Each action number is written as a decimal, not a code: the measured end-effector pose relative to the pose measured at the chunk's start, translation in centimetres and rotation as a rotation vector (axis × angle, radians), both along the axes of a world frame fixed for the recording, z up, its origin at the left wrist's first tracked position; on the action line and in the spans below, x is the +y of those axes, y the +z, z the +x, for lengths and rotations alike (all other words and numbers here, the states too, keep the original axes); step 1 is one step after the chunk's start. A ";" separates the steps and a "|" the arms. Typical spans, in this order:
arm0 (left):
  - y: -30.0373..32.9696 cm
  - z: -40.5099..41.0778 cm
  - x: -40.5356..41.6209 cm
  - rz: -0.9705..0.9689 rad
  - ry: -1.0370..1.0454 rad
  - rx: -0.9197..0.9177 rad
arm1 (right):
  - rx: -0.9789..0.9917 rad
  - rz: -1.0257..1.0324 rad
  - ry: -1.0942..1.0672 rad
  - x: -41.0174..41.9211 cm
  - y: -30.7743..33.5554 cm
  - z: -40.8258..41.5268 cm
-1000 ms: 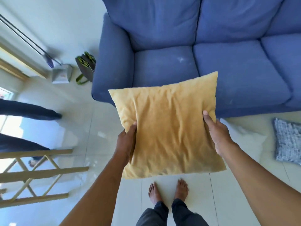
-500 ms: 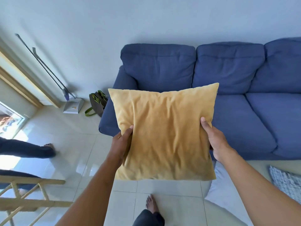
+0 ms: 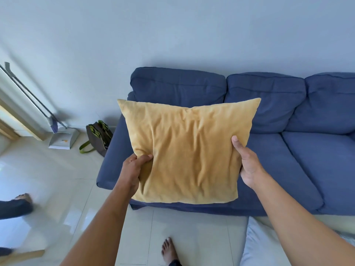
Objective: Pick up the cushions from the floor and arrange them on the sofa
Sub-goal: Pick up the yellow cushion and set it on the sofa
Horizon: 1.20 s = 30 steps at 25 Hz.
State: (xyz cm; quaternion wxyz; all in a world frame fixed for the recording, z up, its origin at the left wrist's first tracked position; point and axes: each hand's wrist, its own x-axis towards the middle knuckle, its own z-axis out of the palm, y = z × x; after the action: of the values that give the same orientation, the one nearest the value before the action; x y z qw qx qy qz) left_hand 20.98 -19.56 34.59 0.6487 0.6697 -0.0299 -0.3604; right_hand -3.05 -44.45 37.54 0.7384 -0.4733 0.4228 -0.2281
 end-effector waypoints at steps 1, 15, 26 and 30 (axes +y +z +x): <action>-0.1 1.6 -0.9 -0.002 -0.007 -0.017 | 0.001 -0.001 0.004 -1.0 0.2 1.5; -0.9 16.1 -14.2 0.024 -0.159 -0.067 | 0.004 0.044 0.020 -11.9 -1.1 13.2; -4.4 24.0 -27.6 0.157 -0.067 -0.025 | 0.067 0.097 0.069 -26.6 -6.7 21.7; -6.3 26.4 -31.3 0.184 -0.029 -0.014 | 0.107 0.130 0.088 -29.6 -9.9 24.3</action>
State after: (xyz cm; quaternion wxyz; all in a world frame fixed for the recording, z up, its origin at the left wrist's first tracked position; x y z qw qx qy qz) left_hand 47.43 -50.82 28.30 0.5789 0.7284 -0.0109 -0.3663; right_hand 21.23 -74.06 27.67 0.7533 -0.4540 0.4542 -0.1419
